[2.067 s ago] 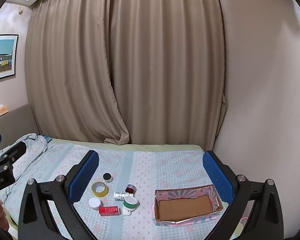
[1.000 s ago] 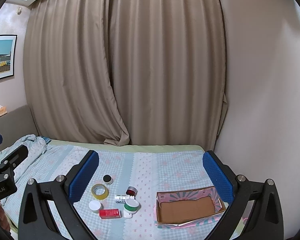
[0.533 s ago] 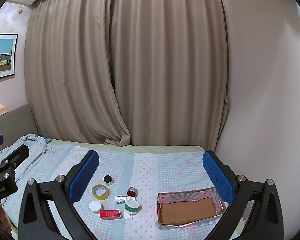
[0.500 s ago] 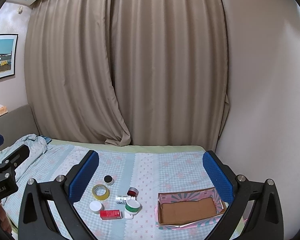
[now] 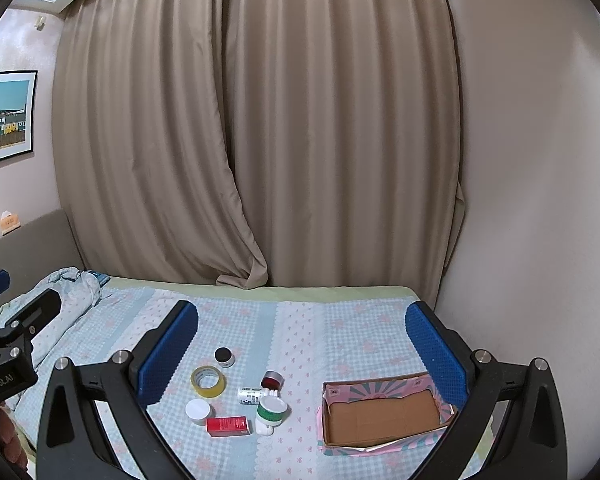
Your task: Organize rigid objects
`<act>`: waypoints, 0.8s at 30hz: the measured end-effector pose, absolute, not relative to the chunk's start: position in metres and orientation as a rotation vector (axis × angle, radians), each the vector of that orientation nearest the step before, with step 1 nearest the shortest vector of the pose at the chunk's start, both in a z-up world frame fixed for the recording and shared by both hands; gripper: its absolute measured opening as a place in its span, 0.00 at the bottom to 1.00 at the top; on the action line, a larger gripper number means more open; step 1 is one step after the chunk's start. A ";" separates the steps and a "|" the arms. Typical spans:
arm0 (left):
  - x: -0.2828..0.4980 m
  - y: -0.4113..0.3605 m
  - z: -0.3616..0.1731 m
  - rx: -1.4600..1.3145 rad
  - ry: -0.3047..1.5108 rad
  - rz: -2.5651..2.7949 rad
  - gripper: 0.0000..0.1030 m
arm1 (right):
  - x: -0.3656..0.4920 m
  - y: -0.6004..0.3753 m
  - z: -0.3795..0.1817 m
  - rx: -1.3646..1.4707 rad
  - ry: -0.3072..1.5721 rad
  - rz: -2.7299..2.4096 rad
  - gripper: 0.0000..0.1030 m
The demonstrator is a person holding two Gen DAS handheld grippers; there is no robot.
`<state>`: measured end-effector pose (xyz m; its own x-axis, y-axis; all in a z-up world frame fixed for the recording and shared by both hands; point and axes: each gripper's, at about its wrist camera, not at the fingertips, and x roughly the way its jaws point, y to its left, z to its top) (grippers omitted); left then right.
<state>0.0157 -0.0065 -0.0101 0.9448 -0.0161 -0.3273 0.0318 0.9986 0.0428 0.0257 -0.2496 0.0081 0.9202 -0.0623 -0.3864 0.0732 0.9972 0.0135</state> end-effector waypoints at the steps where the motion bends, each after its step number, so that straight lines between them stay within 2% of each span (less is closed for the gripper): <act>1: 0.016 -0.007 -0.010 0.048 0.334 -0.025 1.00 | 0.026 -0.250 0.008 0.027 0.397 -0.072 1.00; 24: 0.012 -0.009 -0.007 0.043 0.331 -0.024 1.00 | 0.021 -0.254 0.012 0.024 0.387 -0.072 1.00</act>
